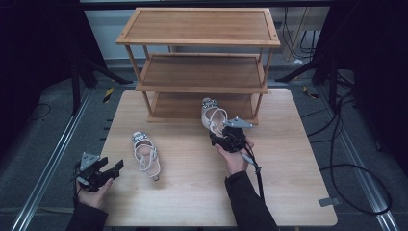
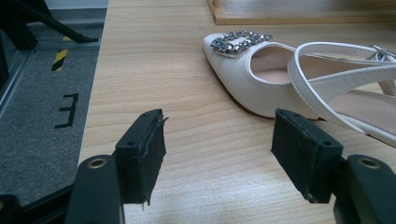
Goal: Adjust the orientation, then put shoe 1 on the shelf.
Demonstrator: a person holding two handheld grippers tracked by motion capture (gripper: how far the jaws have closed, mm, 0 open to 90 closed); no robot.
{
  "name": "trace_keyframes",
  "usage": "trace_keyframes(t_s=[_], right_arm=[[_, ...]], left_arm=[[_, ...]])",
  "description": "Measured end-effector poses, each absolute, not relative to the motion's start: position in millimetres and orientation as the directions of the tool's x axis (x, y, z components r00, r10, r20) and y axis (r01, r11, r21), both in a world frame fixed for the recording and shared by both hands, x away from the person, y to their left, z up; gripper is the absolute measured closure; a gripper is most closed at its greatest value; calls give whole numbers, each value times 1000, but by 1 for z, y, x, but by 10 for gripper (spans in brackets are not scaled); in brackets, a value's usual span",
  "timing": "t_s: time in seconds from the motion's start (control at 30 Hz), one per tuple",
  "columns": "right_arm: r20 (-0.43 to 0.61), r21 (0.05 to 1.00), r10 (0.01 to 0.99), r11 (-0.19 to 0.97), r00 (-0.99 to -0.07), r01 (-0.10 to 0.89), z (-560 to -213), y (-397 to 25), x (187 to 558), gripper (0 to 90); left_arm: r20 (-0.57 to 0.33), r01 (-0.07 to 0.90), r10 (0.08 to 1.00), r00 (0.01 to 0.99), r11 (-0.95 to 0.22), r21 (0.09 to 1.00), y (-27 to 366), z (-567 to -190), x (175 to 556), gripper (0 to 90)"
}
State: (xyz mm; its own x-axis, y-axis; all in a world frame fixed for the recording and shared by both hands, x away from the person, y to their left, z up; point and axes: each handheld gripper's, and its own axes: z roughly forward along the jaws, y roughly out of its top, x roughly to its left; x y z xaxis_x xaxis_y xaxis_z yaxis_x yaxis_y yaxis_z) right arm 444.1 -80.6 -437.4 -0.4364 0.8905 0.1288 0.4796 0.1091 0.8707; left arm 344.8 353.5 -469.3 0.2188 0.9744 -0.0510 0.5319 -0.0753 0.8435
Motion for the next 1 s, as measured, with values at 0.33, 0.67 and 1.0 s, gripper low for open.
trace_keyframes(t_s=[0.33, 0.67, 1.0], right_arm=[[117, 854, 903, 121, -414, 506, -455, -52, 492, 380], [111, 842, 920, 114, -376, 527, -468, -30, 539, 380], [93, 828, 935, 118, -342, 548, -479, -16, 575, 379]], left_arm=[[1, 517, 973, 233, -125, 847, 352, -471, 345, 404], [10, 522, 974, 225, -129, 843, 352, -471, 346, 423], [-9, 526, 979, 203, -101, 845, 355, -468, 345, 407]])
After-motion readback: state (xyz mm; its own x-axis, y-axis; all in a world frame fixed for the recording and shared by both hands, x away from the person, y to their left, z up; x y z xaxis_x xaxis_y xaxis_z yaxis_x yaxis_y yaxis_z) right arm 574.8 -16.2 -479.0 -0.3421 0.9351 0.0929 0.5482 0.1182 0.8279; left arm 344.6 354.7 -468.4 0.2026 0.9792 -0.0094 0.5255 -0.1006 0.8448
